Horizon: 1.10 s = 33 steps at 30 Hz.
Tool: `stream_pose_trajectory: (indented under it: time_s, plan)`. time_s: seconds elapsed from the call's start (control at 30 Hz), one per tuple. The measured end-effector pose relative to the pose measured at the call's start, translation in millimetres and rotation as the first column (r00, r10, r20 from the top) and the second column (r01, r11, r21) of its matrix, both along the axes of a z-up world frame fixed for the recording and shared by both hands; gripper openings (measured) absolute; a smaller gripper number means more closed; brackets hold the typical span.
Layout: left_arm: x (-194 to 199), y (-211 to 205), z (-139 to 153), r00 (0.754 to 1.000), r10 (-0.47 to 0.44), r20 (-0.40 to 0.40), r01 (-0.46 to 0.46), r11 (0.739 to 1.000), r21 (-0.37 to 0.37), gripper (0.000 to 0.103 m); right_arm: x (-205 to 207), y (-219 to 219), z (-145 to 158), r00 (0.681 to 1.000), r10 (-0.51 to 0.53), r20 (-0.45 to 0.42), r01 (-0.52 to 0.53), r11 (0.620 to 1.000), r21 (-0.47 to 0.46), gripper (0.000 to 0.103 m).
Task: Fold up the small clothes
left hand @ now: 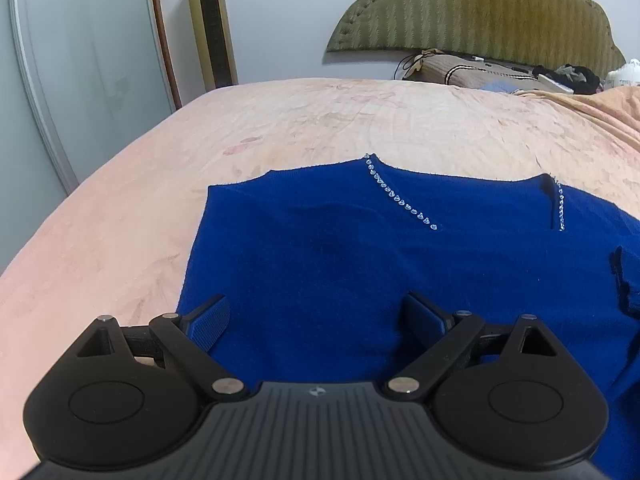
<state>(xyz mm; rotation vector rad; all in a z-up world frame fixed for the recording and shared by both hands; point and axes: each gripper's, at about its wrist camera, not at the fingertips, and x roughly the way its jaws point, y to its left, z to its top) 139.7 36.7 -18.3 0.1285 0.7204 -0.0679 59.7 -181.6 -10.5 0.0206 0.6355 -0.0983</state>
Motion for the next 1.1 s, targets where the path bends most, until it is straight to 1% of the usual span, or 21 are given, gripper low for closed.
stream_pose_trajectory:
  time_s: [0.03, 0.07, 0.1, 0.13, 0.2, 0.23, 0.3, 0.33, 0.37, 0.4, 0.47, 0.53, 0.6, 0.67, 0.77, 0.8, 0.87, 0.97, 1.0, 1.07, 1.1]
  plan:
    - [-0.3, -0.2, 0.4, 1.0, 0.0, -0.001, 0.0, 1.0, 0.001, 0.095, 10.1, 11.4, -6.4, 1.0, -0.009, -0.03, 0.006, 0.995, -0.1, 0.092]
    - [0.0, 0.0, 0.9, 1.0, -0.001, -0.005, 0.001, 1.0, 0.0, 0.095, 15.6, 19.3, -11.5, 0.998, -0.033, -0.053, 0.023, 0.984, -0.176, 0.092]
    - [0.5, 0.6, 1.6, 1.0, -0.001, -0.009, 0.001, 1.0, -0.003, 0.095, 17.5, 21.7, -15.1, 0.996, -0.064, -0.06, 0.049, 0.974, -0.223, 0.093]
    - [1.2, 1.7, 2.0, 1.0, -0.002, -0.014, 0.002, 1.0, -0.009, 0.095, 13.0, 17.0, -13.9, 0.995, -0.088, -0.039, 0.078, 0.975, -0.207, 0.094]
    - [2.8, 4.5, 1.4, 1.0, -0.003, -0.02, 0.002, 1.0, -0.026, 0.096, -8.0, -9.6, -9.6, 0.981, -0.193, 0.004, 0.192, 0.977, -0.093, 0.094]
    - [3.3, 5.6, 0.9, 1.0, 0.0, -0.022, 0.0, 0.999, -0.033, 0.096, -21.1, -25.2, -7.2, 0.965, -0.26, 0.026, 0.261, 0.965, -0.027, 0.095]
    - [3.6, 6.2, -0.3, 1.0, 0.005, -0.02, -0.006, 0.999, -0.037, 0.099, -51.8, -59.1, -4.8, 0.906, -0.418, 0.071, 0.409, 0.905, 0.115, 0.098]
    - [3.6, 5.9, -0.9, 1.0, 0.006, -0.018, -0.007, 0.999, -0.037, 0.099, -62.5, -71.8, -4.4, 0.878, -0.474, 0.072, 0.459, 0.874, 0.163, 0.097]
    - [3.6, 5.6, -1.3, 1.0, 0.006, -0.016, -0.006, 0.999, -0.036, 0.099, -71.7, -82.5, -3.3, 0.855, -0.513, 0.074, 0.491, 0.847, 0.205, 0.097]
    - [3.3, 5.2, -1.2, 1.0, 0.006, -0.015, -0.006, 0.999, -0.033, 0.099, -79.1, -89.2, -2.3, 0.844, -0.529, 0.088, 0.497, 0.833, 0.243, 0.096]
    - [3.0, 4.6, -0.4, 1.0, 0.005, -0.015, -0.006, 1.0, -0.027, 0.099, -83.6, -93.0, 1.3, 0.86, -0.493, 0.127, 0.439, 0.845, 0.305, 0.096]
    - [1.8, 4.4, 2.3, 1.0, 0.007, -0.015, -0.008, 1.0, -0.02, 0.099, -74.8, -94.2, 4.0, 0.902, -0.401, 0.16, 0.321, 0.871, 0.371, 0.096]
    - [-1.8, 3.4, 6.4, 1.0, 0.003, 0.001, -0.003, 1.0, -0.006, 0.098, -61.7, -92.2, 7.2, 0.939, -0.302, 0.166, 0.216, 0.892, 0.397, 0.092]
    - [-4.1, 2.0, 10.1, 1.0, -0.011, 0.029, 0.01, 1.0, 0.025, 0.098, -44.4, -94.4, 7.8, 0.963, -0.224, 0.153, 0.154, 0.917, 0.369, 0.09]
    - [-1.7, 1.2, 13.5, 0.998, -0.029, 0.049, 0.026, 0.997, 0.07, 0.098, -22.0, -103.1, 1.2, 0.989, -0.135, 0.065, 0.114, 0.959, 0.258, 0.08]
    - [0.2, 2.8, 14.4, 0.998, -0.031, 0.053, 0.028, 0.997, 0.069, 0.098, -23.1, -99.6, 1.7, 0.993, -0.1, 0.056, 0.085, 0.97, 0.227, 0.077]
    - [5.3, 6.8, 14.6, 0.998, -0.026, 0.053, 0.023, 0.998, 0.059, 0.098, -24.1, -91.8, 0.7, 0.998, -0.014, 0.058, 0.004, 0.985, 0.173, 0.076]
    - [15.7, 13.9, 14.8, 0.999, 0.009, 0.042, -0.01, 1.0, 0.027, 0.099, -20.4, -80.3, 1.8, 0.995, 0.078, 0.064, -0.086, 0.987, 0.136, 0.075]
    - [18.1, 16.1, 15.5, 0.999, 0.016, 0.039, -0.017, 1.0, 0.014, 0.099, -17.2, -79.5, 3.1, 0.993, 0.104, 0.061, -0.111, 0.986, 0.122, 0.073]
    - [22.5, 18.9, 15.1, 0.998, 0.036, 0.044, -0.037, 0.999, 0.016, 0.099, -6.8, -75.8, -0.4, 0.99, 0.144, 0.011, -0.144, 0.985, 0.1, 0.067]
    - [24.0, 20.1, 14.2, 0.998, 0.048, 0.05, -0.049, 0.998, 0.026, 0.099, -0.8, -76.0, -4.0, 0.988, 0.15, -0.031, -0.147, 0.985, 0.095, 0.056]
